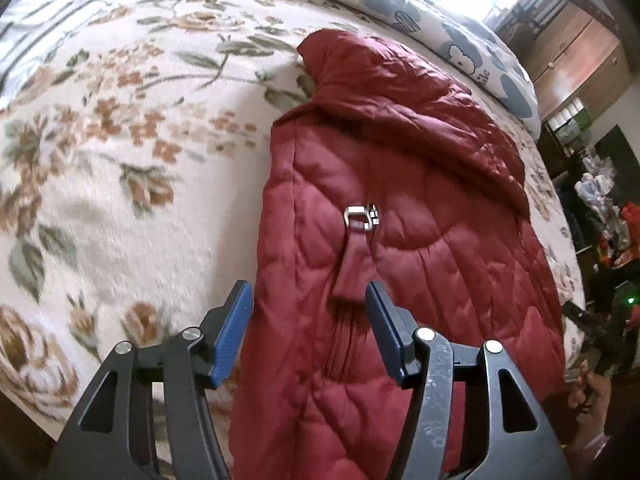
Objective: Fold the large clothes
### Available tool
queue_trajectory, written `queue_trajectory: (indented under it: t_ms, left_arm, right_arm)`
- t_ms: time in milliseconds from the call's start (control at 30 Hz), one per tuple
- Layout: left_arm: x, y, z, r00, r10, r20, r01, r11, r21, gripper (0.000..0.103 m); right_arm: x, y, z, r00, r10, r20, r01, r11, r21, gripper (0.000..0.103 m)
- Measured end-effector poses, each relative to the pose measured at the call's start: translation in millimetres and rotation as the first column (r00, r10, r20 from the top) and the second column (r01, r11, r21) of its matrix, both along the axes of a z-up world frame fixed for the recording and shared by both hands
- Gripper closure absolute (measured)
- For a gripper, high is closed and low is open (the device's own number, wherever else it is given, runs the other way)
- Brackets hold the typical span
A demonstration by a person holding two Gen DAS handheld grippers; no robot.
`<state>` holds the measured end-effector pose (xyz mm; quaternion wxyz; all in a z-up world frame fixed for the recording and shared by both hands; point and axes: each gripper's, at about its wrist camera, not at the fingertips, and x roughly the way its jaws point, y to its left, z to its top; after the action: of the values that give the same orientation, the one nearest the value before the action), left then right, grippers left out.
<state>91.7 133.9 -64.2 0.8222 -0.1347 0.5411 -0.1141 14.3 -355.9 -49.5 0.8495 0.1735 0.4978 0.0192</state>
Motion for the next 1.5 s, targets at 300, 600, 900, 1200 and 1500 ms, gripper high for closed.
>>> queue_trajectory:
  t_ms: [300, 600, 900, 1200, 1500]
  left_arm:
    - [-32.2, 5.2, -7.9, 0.999, -0.047, -0.020, 0.046, 0.998, -0.052, 0.036]
    - [-57.0, 6.2, -20.5, 0.994, -0.096, -0.060, 0.091, 0.992, -0.083, 0.033]
    - [-80.5, 2.0, -27.9, 0.988, -0.133, -0.078, 0.123, 0.985, -0.121, 0.033]
    - [-85.9, -3.5, -29.1, 0.984, -0.160, -0.080, 0.150, 0.981, -0.120, 0.033]
    - [-88.0, -2.6, -32.8, 0.981, -0.180, -0.076, 0.168, 0.976, -0.142, 0.031]
  right_arm:
    - [-35.2, -9.2, -27.0, 0.998, 0.007, -0.069, -0.003, 0.998, 0.057, 0.042]
    - [-56.5, -6.6, -40.1, 0.996, 0.036, -0.086, -0.023, 0.989, 0.143, 0.042]
    - [-72.1, -1.6, -43.0, 0.994, 0.070, -0.088, -0.054, 0.984, 0.172, 0.041]
    - [-75.7, -5.6, -50.8, 0.993, 0.079, -0.089, -0.058, 0.974, 0.219, 0.041]
    - [-82.5, -8.9, -59.1, 0.993, 0.081, -0.082, -0.054, 0.957, 0.285, 0.041]
